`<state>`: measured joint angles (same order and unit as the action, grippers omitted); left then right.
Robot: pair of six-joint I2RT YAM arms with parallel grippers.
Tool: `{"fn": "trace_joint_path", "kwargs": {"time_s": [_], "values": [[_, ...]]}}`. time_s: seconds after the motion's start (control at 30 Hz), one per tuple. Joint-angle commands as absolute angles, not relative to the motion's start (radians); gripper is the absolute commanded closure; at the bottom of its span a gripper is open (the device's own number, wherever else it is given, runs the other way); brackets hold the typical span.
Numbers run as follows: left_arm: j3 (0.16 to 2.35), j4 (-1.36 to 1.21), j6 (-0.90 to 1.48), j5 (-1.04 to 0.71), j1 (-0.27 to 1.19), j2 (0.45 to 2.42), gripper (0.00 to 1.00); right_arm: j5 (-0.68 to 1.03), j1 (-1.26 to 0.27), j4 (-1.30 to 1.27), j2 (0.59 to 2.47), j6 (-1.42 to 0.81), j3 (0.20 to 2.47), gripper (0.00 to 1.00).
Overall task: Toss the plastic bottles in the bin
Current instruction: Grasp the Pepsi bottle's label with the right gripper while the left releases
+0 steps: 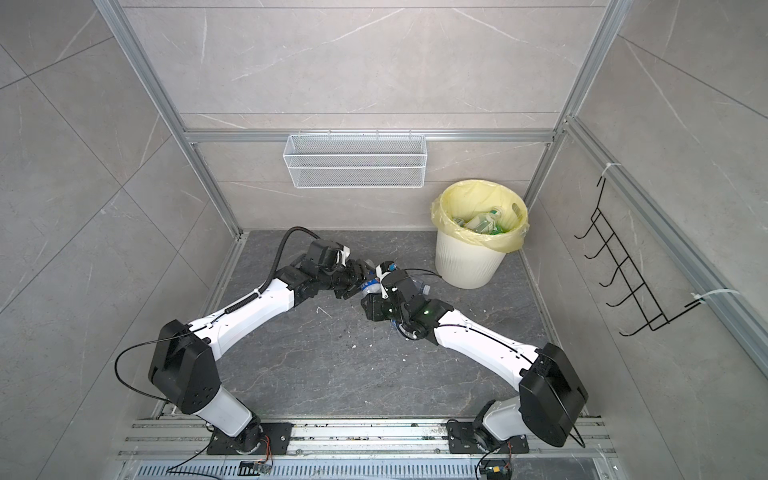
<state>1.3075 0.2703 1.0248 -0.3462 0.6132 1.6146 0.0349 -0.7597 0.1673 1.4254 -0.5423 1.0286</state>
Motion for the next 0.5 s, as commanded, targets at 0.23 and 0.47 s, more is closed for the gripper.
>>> {"fn": "trace_joint_path", "kwargs": {"time_s": [0.23, 0.47], "values": [[1.325, 0.343, 0.986, -0.276, 0.597, 1.508, 0.08, -0.015, -0.759, 0.204, 1.358, -0.517, 1.022, 0.56], [1.342, 0.363, 0.898, -0.228, 0.597, 1.427, 0.0, -0.058, -0.757, 0.25, 1.323, -0.509, 1.031, 0.58]]}}
